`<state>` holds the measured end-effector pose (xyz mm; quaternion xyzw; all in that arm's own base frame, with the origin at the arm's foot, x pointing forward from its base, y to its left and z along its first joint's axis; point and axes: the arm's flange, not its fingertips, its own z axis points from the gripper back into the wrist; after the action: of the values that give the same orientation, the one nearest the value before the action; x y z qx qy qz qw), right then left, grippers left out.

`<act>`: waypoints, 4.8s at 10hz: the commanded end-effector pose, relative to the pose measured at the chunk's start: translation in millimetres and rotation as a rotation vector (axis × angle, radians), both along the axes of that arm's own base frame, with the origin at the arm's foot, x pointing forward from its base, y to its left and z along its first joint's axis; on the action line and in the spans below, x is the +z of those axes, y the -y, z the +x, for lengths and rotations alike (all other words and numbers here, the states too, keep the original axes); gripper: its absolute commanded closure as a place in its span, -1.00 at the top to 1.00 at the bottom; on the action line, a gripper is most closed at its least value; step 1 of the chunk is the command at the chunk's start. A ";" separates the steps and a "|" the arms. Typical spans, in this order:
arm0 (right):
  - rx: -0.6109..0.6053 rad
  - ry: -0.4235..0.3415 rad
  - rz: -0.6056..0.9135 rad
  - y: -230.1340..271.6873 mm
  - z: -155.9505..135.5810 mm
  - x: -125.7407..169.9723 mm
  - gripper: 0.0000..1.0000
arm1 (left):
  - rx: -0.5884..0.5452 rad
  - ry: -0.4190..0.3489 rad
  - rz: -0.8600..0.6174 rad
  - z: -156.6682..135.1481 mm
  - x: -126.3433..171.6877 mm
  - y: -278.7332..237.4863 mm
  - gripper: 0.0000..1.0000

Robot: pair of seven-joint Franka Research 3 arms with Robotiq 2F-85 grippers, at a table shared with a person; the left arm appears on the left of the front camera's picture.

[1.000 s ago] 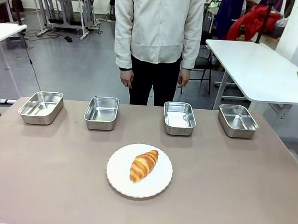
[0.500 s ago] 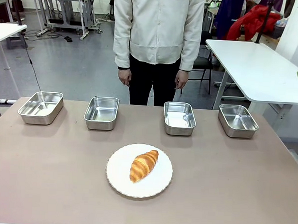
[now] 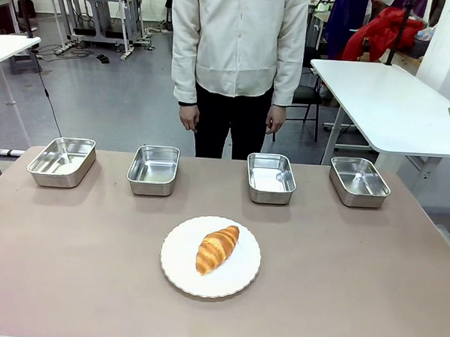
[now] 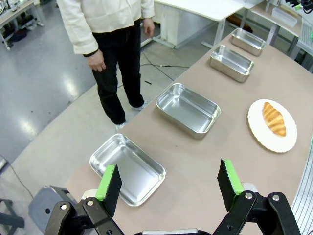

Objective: Place the bread in the container.
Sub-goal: Place the Butter Roll into the Airtight Container indicated by the human.

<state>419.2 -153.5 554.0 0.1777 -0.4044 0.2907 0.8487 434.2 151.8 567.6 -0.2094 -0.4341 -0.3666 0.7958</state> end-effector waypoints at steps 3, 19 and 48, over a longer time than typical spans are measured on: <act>0.006 0.008 0.008 0.5 0.2 -1.0 1.00 | 0.003 0.010 -0.009 -1.3 2.1 0.2 1.00; 0.006 0.008 0.008 0.5 0.2 -1.0 1.00 | 0.003 0.010 -0.009 -1.3 2.1 0.2 1.00; 0.006 0.008 0.008 0.5 0.2 -1.0 1.00 | 0.003 0.010 -0.009 -1.3 2.1 0.2 1.00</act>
<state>419.2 -153.5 554.0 0.1777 -0.4044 0.2907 0.8487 434.2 151.8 567.6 -0.2094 -0.4341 -0.3666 0.7958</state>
